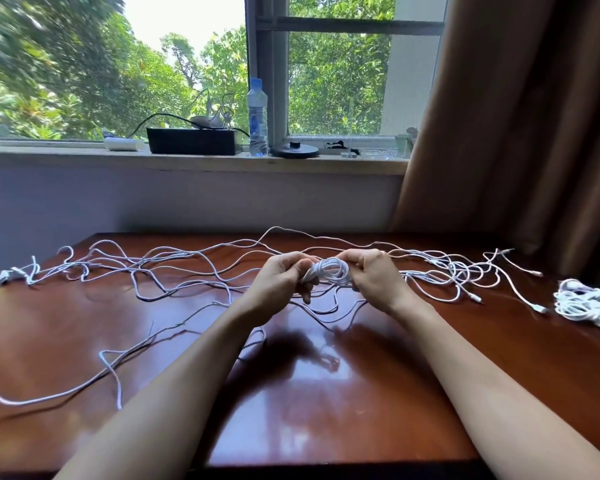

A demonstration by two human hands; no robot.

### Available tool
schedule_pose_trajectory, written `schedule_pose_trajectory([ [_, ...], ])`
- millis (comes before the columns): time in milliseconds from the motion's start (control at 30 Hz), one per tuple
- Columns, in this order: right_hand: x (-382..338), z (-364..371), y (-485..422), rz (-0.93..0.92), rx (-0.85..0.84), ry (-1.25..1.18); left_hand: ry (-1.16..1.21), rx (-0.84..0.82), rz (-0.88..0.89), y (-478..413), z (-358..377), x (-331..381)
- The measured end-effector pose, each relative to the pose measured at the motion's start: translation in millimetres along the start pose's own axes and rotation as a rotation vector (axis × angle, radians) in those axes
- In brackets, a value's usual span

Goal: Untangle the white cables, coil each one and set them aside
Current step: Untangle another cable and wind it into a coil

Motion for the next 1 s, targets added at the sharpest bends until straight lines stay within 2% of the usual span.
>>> schedule_pose_trajectory([
  [300, -9.0, 23.8, 8.7, 0.023, -0.201, -0.3, 0.178, 0.145, -0.002, -2.3, -4.8, 2.9],
  [533, -21.8, 38.6, 14.7, 0.02, -0.277, -0.395, 0.105, 0.365, -0.007, -4.0, -12.1, 4.1],
  [667, -24.8, 41.5, 16.9, -0.006, -0.298, -0.373, -0.059, 0.44, 0.03, -2.6, -13.2, 4.5],
  [833, -25.1, 38.5, 14.7, -0.092, -0.195, -0.162, -0.504, 0.529, 0.137, -3.4, -20.9, -0.8],
  [1000, -26.7, 31.1, 12.5, -0.175, -0.107, -0.071, -0.638, 0.497, 0.176, -4.7, -24.2, -2.4],
])
Point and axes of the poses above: each hand's wrist, its own y-axis away from the middle knuckle, its own z-axis out of the palm, x = y × z, the point moved 2 cm from there along -y, towards the middle knuckle
